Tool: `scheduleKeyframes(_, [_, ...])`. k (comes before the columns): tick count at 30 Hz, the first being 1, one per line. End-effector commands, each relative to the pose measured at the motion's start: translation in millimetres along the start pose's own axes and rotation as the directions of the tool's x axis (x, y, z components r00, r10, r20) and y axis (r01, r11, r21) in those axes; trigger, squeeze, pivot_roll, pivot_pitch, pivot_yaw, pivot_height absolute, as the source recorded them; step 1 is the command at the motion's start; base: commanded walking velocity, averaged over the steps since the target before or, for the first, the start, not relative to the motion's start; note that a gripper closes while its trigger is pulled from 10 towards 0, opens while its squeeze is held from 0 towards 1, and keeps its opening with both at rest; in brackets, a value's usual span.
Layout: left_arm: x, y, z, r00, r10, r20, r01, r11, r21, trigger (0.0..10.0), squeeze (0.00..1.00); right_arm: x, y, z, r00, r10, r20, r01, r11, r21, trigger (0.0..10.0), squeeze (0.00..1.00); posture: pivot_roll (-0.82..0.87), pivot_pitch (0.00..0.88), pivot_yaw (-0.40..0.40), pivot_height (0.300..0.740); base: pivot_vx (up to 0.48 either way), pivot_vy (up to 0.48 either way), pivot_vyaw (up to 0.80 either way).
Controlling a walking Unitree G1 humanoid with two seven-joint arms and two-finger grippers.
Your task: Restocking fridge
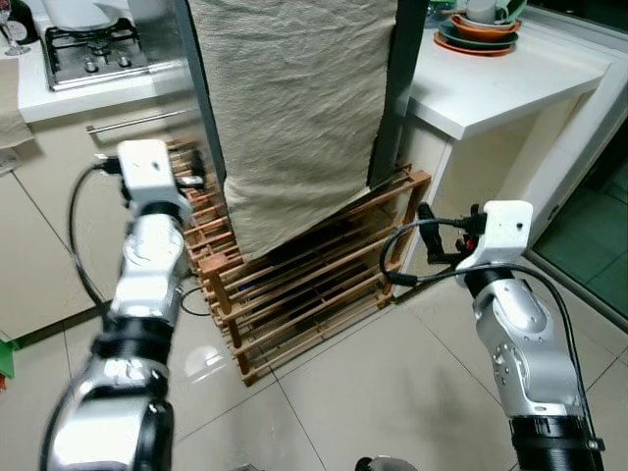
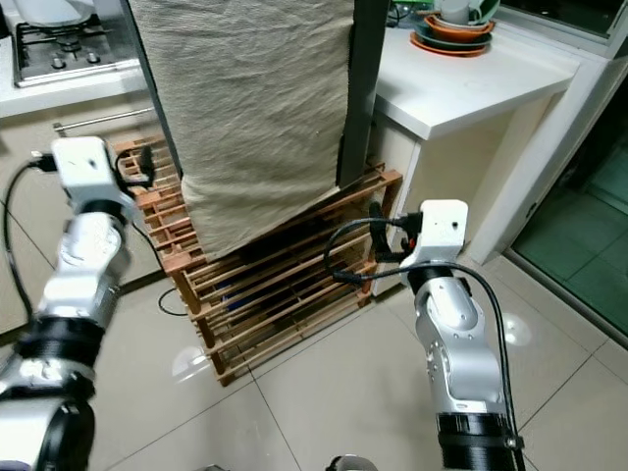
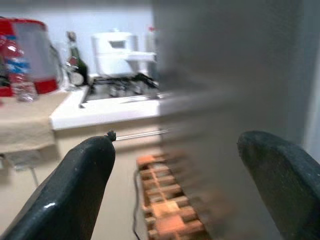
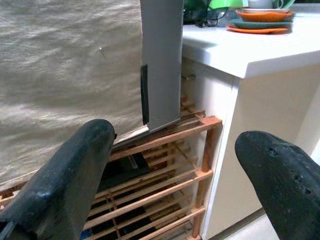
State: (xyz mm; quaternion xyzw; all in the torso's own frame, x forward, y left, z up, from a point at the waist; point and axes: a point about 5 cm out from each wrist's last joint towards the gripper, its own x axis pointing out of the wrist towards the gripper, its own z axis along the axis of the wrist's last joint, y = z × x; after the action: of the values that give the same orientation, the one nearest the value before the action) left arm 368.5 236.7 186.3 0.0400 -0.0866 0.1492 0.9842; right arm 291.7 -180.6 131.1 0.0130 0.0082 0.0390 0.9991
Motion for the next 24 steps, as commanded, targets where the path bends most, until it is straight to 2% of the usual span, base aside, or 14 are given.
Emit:
scheduleKeyframes(1, [2.7,-2.8,-2.5,1.000,-0.017,-0.016,0.017,1.000,0.005,10.0,0.00,-1.5,0.4,6.1,1.000,0.000,0.019,0.000,1.000,-0.010,10.0,0.00,-0.14,0.000,0.038,0.740,0.000,0.000,0.00])
scheduleKeyframes(4, [4.9,-4.6,-3.2,0.999,-0.038,-0.025,0.038,0.999,0.001,10.0,0.00,-3.7,0.6,4.6,1.000,-0.002,0.013,0.002,1.000,-0.008,10.0,0.00,-0.14,0.000,0.040,0.740,0.000,0.000,0.00])
scheduleKeyframes(8, [10.0,-12.0,-6.8,0.993,-0.106,-0.058,0.103,0.993,-0.049,10.0,0.00,-9.1,3.7,0.2,1.000,0.006,-0.005,-0.006,1.000,-0.008,10.0,0.00,-0.15,0.000,0.049,0.740,0.000,0.000,0.00])
scheduleKeyframes(13, [16.5,-15.6,-5.9,0.985,-0.149,-0.084,0.145,0.988,-0.060,10.0,0.00,-13.1,3.0,-1.0,1.000,0.000,-0.011,0.000,1.000,-0.006,10.0,0.00,-0.17,0.000,0.058,0.740,0.000,0.000,0.00])
scheduleKeyframes(16, [20.1,-23.3,-1.9,0.980,-0.181,-0.088,0.176,0.983,-0.059,10.0,0.00,-15.8,1.3,-1.7,1.000,-0.008,-0.017,0.008,1.000,-0.008,10.0,0.00,-0.18,0.000,0.063,0.740,0.000,0.000,0.00])
scheduleKeyframes(18, [20.4,-35.5,3.1,0.968,-0.242,-0.064,0.237,0.968,-0.076,10.0,0.00,-17.5,0.0,-1.6,1.000,-0.015,-0.018,0.015,1.000,-0.009,10.0,0.00,-0.18,0.000,0.067,0.740,0.000,0.000,0.00])
scheduleKeyframes(20, [18.7,-46.5,6.2,0.954,-0.297,-0.037,0.293,0.952,-0.086,10.0,0.00,-18.6,-1.0,-1.1,1.000,-0.021,-0.018,0.021,1.000,-0.012,10.0,0.00,-0.19,0.000,0.070,0.740,0.000,0.000,0.00])
scheduleKeyframes(24, [12.5,-57.6,1.9,0.936,-0.350,-0.028,0.345,0.933,-0.100,10.0,0.00,-20.2,-2.5,-2.8,0.999,-0.025,-0.027,0.024,1.000,-0.017,10.0,0.00,-0.19,0.000,0.074,0.740,0.000,0.000,0.00])
